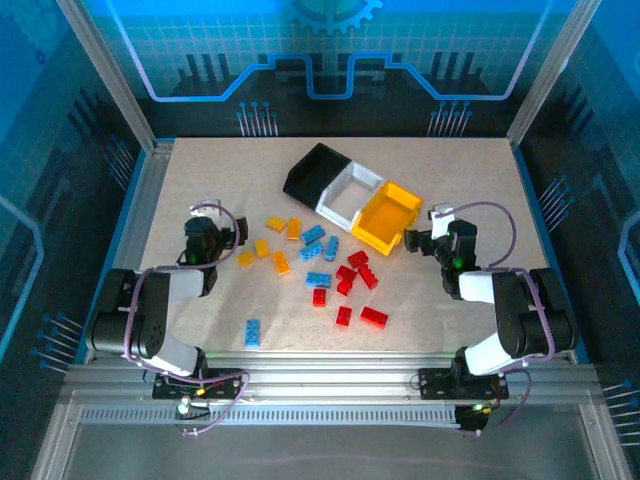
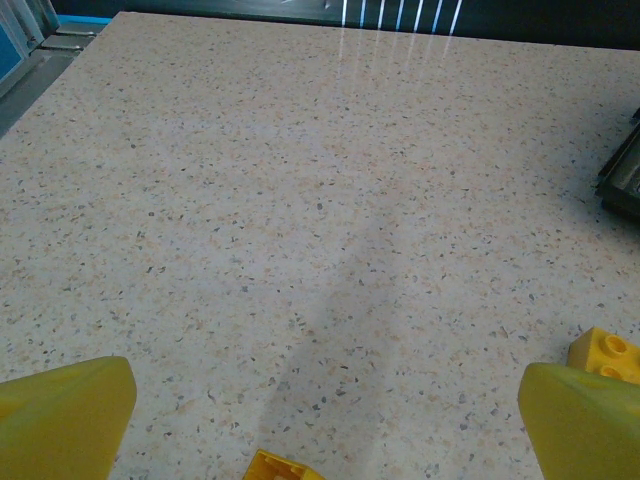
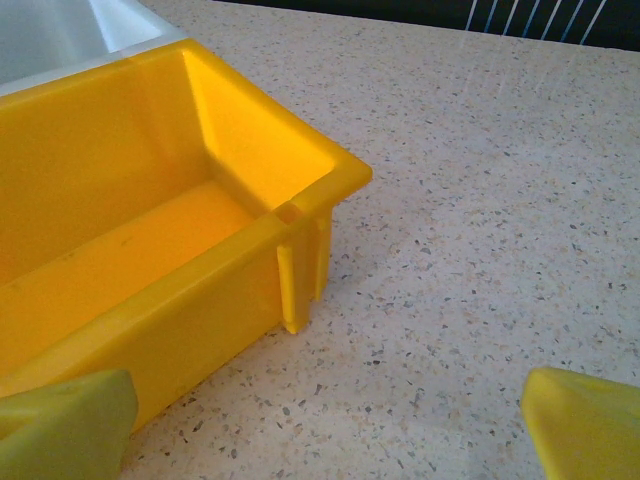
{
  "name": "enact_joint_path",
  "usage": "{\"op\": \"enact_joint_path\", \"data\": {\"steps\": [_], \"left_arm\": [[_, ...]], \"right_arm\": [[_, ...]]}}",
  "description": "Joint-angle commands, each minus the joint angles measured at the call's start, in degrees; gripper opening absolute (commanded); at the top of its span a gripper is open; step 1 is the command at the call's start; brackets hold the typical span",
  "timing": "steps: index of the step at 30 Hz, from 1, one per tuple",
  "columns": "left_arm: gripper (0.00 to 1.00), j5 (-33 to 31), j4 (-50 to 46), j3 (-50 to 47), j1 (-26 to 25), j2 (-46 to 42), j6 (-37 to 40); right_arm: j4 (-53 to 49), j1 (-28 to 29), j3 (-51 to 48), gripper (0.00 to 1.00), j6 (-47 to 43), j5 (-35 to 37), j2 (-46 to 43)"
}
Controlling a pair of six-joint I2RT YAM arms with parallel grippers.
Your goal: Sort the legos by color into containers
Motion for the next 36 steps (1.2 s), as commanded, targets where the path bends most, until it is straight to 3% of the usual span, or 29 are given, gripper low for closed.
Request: {"op": "enact_joint_path", "data": {"steps": [1,8,11,15,28,32,33,36], "left_arm": [[0.99,1.2,1.7,0.4,0.4,0.0,0.2],[0.99,1.2,1.6,0.4,0.4,0.0,0.2],[0.99,1.3,1.7,0.4,0.4,0.0,0.2],[0.99,1.2,1.4,0.5,0.5,0.0,0.2],[0.99,1.2,1.5,0.5,0.4,0.0,0.2],[0.99,0.4,1.4,0.4,0.2,-0.1,0.5],[0.99,-3.0,0.8,0.6,-0.5,-0.8,0.4],[0.99,-10.2,-11.7,4.5,-1.2,-6.1,-3.1]], "right_arm": [[1.2,0.0,0.8,1.0,0.5,0.5,0.0],[1.5,-0.2,0.6,1.0,0.5,-0.1,-0.1],[2.8,0.5,-0.6,1.0,-1.9,-3.4,-1.0],[2.5,0.7,-0.2,1.0,-0.2,0.7,-0.6],[1.0,-0.1,0.9,1.0,0.4,0.0,-0.1],[-8.6,0.3,4.4,1.0,0.7,1.9,-4.4],[-11.0,0.4,5.4,1.0,0.7,2.1,-5.6],[-24.9,0.0,11.3,1.0,6.1,4.9,-10.1]]}}
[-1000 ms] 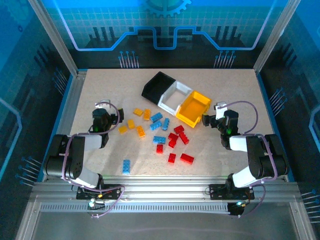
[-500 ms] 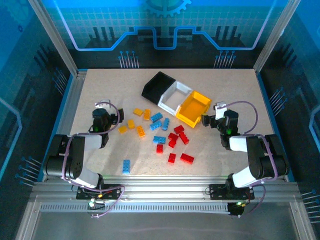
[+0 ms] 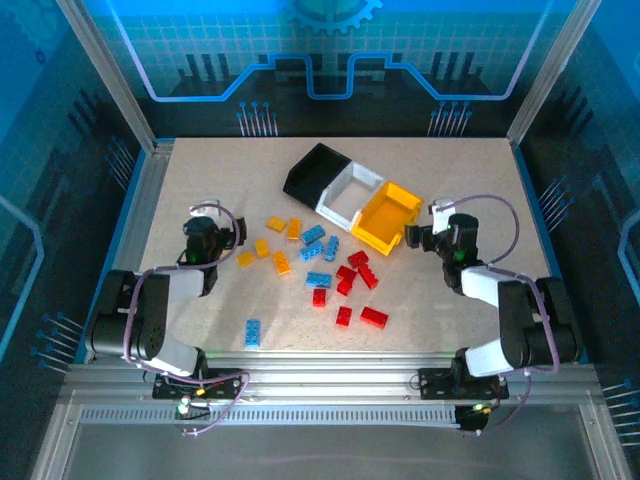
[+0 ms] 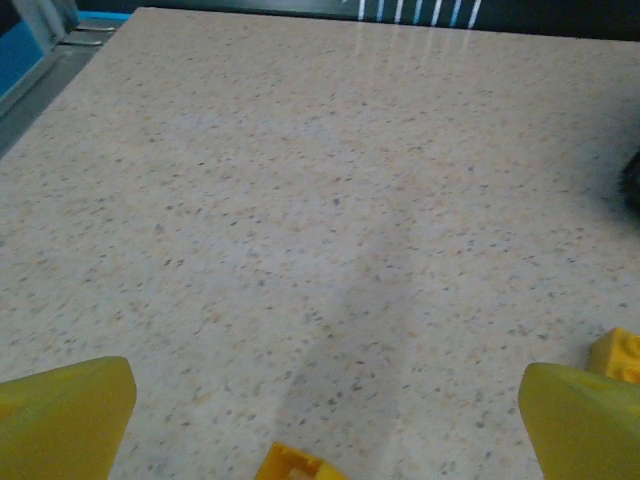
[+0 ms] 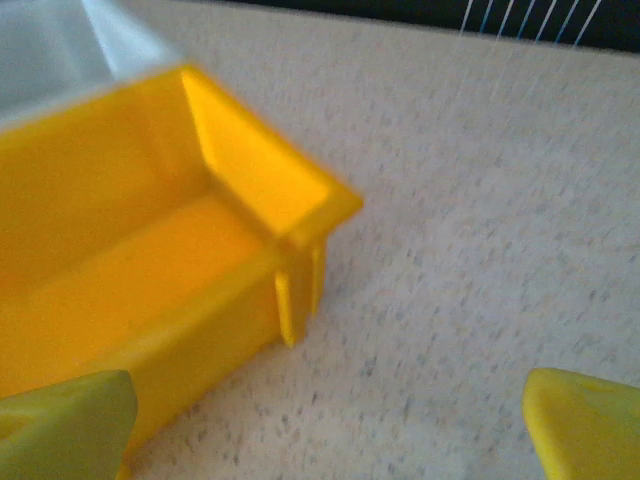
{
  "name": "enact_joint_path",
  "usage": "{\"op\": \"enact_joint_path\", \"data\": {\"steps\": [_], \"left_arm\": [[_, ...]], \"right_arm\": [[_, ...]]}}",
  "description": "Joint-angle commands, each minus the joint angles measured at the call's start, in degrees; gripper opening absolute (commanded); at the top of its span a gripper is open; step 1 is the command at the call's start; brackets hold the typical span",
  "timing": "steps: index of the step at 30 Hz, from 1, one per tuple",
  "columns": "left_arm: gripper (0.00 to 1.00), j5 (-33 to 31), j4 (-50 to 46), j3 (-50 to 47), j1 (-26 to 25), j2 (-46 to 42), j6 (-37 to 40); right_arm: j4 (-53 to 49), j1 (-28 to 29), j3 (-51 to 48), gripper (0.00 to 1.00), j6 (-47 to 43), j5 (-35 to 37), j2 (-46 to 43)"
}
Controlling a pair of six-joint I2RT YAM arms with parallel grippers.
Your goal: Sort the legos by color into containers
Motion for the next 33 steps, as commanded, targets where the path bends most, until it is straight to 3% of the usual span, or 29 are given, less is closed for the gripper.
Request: {"op": "enact_joint_path", "data": {"steps": [1,3,9,14,17,22,28,33], "left_arm": [[0.99,-6.4,-11.5,4.7,-0.5,-6.8,-4.2],[0.99,-4.5,-16.5,5.6,-0.5,-11.1,-7.3],[0.99,1.3,-39.9,15.5,-0.8,-20.4,-23.9],[0.99,5.7,-53.3,23.5,-4.3,-22.2,-29.5],[0.99,11.0,-62.6,27.8,-6.5,-21.6,-32.7],[0.99,11.1,-68.8,26.7,-14.7,-24.5,-35.1],[0.99,18.9,-73.2,21.3,-19.7,-29.8,-37.4],[0.99,21.6,-78.7,17.5,-21.0,-35.7,-38.1]], "right_arm": [[-19.4,-0.8,9.1,1.0,8.0,3.8,-5.7],[-30.2,-2.0,14.8,1.0,13.8,3.5,-6.7],[-57.0,-6.8,33.1,1.0,24.8,-10.7,-2.6],[-70.5,-2.9,40.1,0.99,25.6,-14.1,-2.0],[-78.6,1.7,42.3,0.99,25.9,-14.0,-2.7],[-85.8,11.1,39.1,0.96,28.3,-12.5,-6.1],[-85.8,24.1,30.6,0.93,32.6,-11.6,-10.0],[-87.2,30.9,28.3,0.92,28.1,-12.5,-8.9]]}}
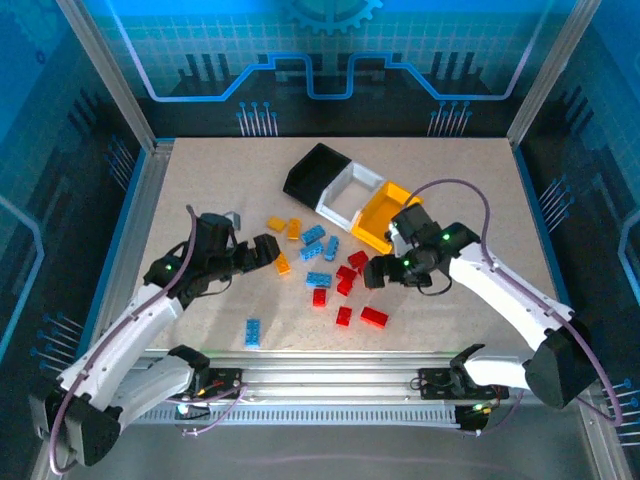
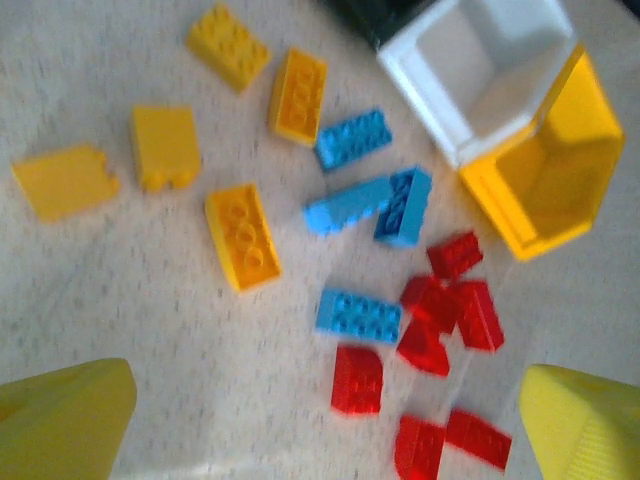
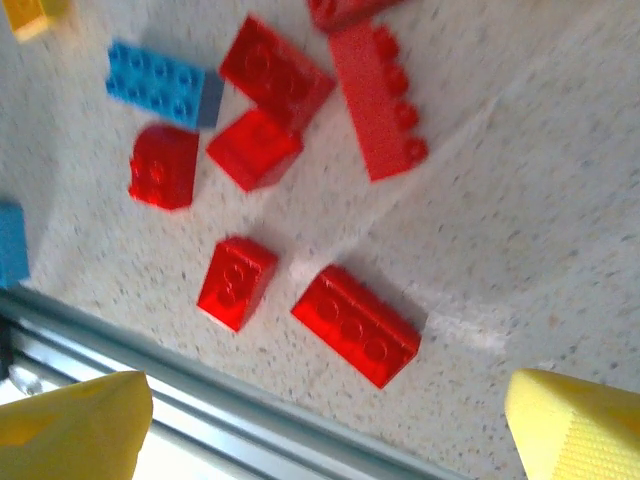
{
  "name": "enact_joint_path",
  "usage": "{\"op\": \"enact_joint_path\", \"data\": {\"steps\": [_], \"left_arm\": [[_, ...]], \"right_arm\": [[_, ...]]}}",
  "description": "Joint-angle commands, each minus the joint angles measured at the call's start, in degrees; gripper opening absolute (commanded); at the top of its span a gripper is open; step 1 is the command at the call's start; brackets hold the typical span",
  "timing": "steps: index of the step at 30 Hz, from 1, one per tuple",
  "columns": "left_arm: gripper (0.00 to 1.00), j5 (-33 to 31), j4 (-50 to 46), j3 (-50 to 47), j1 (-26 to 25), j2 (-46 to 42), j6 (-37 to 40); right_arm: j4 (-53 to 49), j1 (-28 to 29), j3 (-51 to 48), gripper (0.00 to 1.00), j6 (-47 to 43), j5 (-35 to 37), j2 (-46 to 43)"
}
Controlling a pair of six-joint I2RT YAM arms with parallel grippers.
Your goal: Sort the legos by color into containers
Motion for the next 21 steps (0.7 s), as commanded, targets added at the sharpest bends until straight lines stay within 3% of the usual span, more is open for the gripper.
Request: {"op": "enact_joint_path", "data": {"steps": [1,13,21], "left_arm": [[0.99,4.0,-7.3,-2.8,-0.7,-5.4,-1.9],[0.99,3.4,-11.0,-6.4,-0.8,-14.5,-4.5],[0.99,2.6,-12.2,-6.0,-0.7,-15.1,-4.3]], "right_arm": [[-4.3,4.3,0.0,0.92,-3.8,0.5,1.3],[-8.8,14.7,7.7,0.94,-17.3,12.1,18.2],[-8.1,15.1,9.1,0.91,-19.1,10.6,25.1]]}}
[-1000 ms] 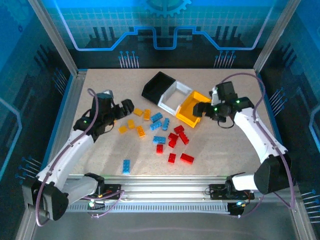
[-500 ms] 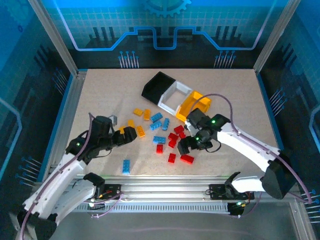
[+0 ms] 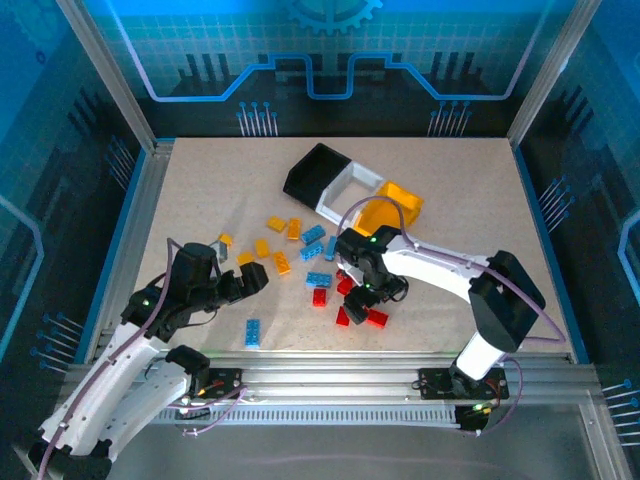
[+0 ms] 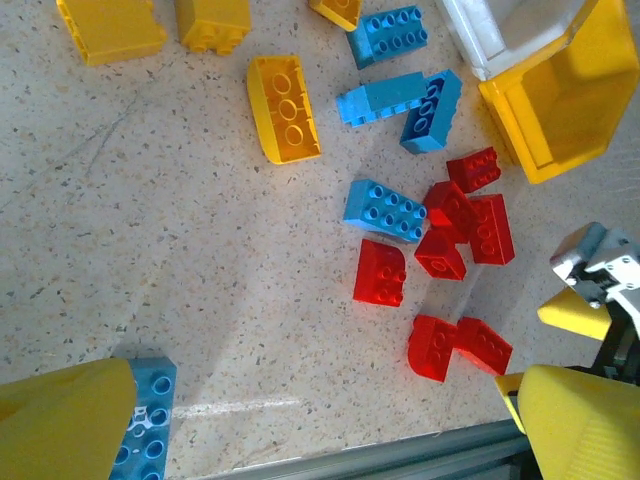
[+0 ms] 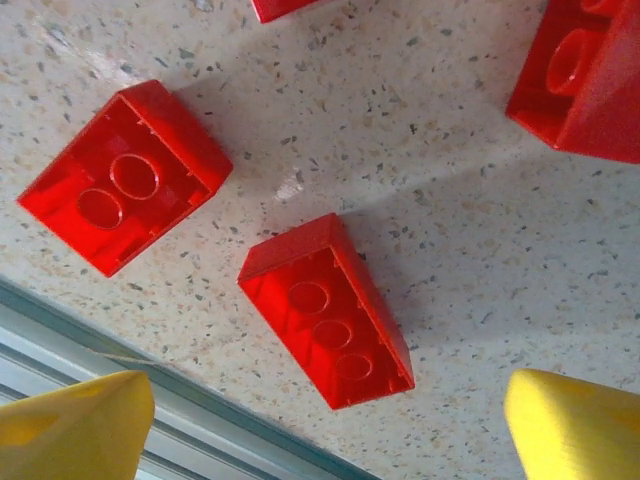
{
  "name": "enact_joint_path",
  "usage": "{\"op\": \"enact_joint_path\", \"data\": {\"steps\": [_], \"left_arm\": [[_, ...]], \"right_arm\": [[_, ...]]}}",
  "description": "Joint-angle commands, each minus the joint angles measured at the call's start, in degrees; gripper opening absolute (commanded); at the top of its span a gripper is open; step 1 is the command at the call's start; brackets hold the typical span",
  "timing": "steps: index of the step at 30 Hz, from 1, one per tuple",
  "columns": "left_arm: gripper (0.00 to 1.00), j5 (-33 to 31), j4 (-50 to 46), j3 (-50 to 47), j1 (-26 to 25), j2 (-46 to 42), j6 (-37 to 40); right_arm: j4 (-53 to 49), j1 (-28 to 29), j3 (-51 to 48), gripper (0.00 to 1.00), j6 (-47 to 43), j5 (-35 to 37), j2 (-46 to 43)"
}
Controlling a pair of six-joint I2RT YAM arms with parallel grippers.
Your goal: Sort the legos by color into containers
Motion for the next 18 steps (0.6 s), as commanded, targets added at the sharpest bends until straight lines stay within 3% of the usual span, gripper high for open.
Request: {"op": "enact_joint_path", "data": {"steps": [1,18], "left_arm": [[0.99,-0.2,-2.0,-0.6,-0.3,-0.9,-0.5],[0.99,0.4,-1.0,-1.4,-0.3,-2.8,-0.9]], "right_arm": [[-1.5,0.7,1.7,0.91,-1.8,-0.1,2.6],[2.0,-2.6,-0.8,0.87,1.8,0.7,8.3]]}}
